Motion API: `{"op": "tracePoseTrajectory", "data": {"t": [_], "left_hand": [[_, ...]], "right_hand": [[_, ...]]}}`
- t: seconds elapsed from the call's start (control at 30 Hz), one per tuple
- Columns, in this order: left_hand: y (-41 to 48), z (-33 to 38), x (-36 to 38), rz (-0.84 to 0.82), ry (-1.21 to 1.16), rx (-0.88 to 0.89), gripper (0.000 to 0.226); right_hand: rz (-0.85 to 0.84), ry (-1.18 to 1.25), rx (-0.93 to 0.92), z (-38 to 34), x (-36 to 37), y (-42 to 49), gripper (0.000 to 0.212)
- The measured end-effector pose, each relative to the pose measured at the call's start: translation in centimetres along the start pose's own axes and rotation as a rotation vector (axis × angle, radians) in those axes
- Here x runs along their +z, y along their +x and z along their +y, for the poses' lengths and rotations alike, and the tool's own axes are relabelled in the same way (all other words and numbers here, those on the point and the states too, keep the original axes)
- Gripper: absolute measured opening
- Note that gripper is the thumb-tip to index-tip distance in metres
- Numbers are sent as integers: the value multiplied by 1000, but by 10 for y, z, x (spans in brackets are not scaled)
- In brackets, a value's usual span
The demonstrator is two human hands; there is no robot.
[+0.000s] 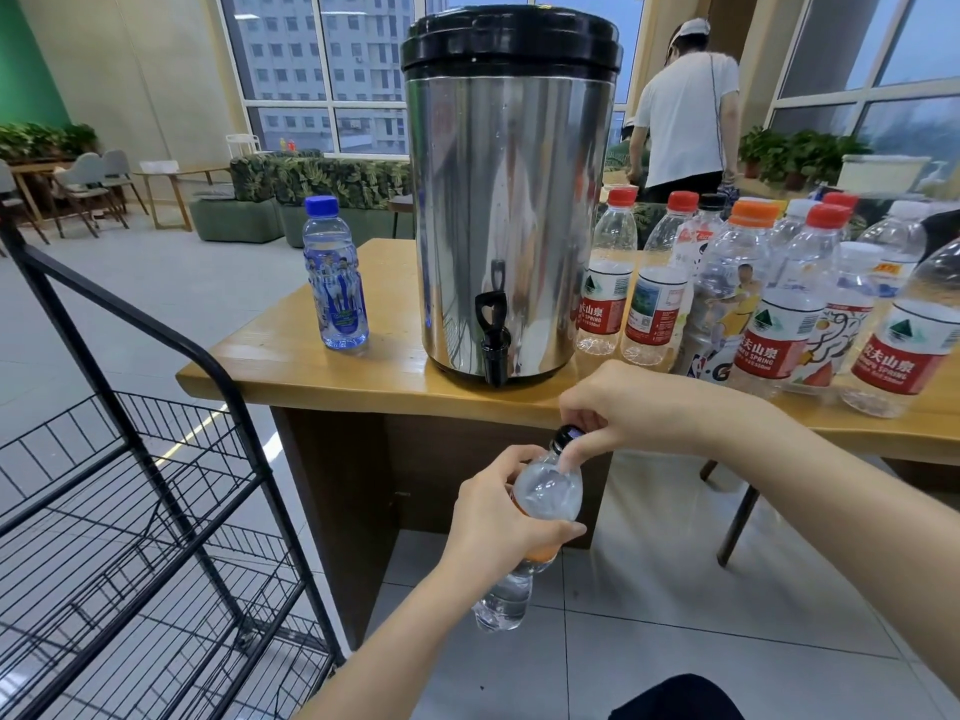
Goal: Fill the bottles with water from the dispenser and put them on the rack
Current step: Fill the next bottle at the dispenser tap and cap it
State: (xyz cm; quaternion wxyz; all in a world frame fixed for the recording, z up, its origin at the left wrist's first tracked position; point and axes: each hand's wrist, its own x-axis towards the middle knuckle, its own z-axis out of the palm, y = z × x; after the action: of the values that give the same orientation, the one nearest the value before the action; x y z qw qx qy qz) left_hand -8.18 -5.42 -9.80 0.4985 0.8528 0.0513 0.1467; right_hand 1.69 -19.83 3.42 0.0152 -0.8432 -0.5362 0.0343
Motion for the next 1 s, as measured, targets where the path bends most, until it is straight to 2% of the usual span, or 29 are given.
{"op": "tracePoseTrajectory", "data": {"t": [0.1,0.13,0.17,0.27,0.33,0.37,0.43,0.47,0.5,0.57,0.6,0.63,0.7,0.73,0.77,0.83,0.9,0.93,1.0], "left_hand": [[-2,3,-1,0,-17,21,69],[-2,3,-2,-1,-34,20,69],[-1,3,-4,0,-54,15,69],[2,-1,-9,-3,-101,1,73],[2,-2,-11,-8,-97,13,73],[2,-2,-11,-11,-88,21,72],[1,-1,-13,-30,-69,30,72],[1,-2,-16,-56,-65,29,72],[1,-4,-19,-91,-68,26,72],[0,-6,-24,-160,-69,39,70],[-1,-6,-24,-158,-54,47,70],[-3,-7,-22,-121,-37,43,70],[-6,-8,-20,-5,-25,16,71],[-7,-10,-21,21,-30,5,72],[-6,-13,-24,14,-36,-5,74],[-6,-18,-35,-62,-47,-12,76],[-10,-18,-41,-95,-28,-4,72],[-13,-17,-39,-66,-10,-7,69],[-18,-15,-35,21,2,-27,67]], "right_hand": [[125,-334,21,-6,14,1,69],[180,-355,18,-4,18,0,75],[201,-293,31,-1,19,-3,75],[121,234,18,7,11,-11,46],[144,287,-44,7,12,-10,33],[163,203,-37,3,15,-8,35],[185,-114,-13,-6,21,-5,52],[262,-269,-53,-9,24,-4,54],[334,-373,-114,-9,26,-1,52],[372,-480,-210,-7,29,3,47],[408,-510,-218,-4,32,8,47],[425,-540,-143,-8,36,13,46],[425,-536,26,-23,43,20,30],[438,-491,69,-27,45,23,31],[458,-448,75,-31,42,23,44],[451,-392,-54,-36,34,22,54],[430,-435,-129,-33,32,26,50],[425,-480,-86,-33,36,28,46],[427,-538,59,-44,45,33,24]]}}
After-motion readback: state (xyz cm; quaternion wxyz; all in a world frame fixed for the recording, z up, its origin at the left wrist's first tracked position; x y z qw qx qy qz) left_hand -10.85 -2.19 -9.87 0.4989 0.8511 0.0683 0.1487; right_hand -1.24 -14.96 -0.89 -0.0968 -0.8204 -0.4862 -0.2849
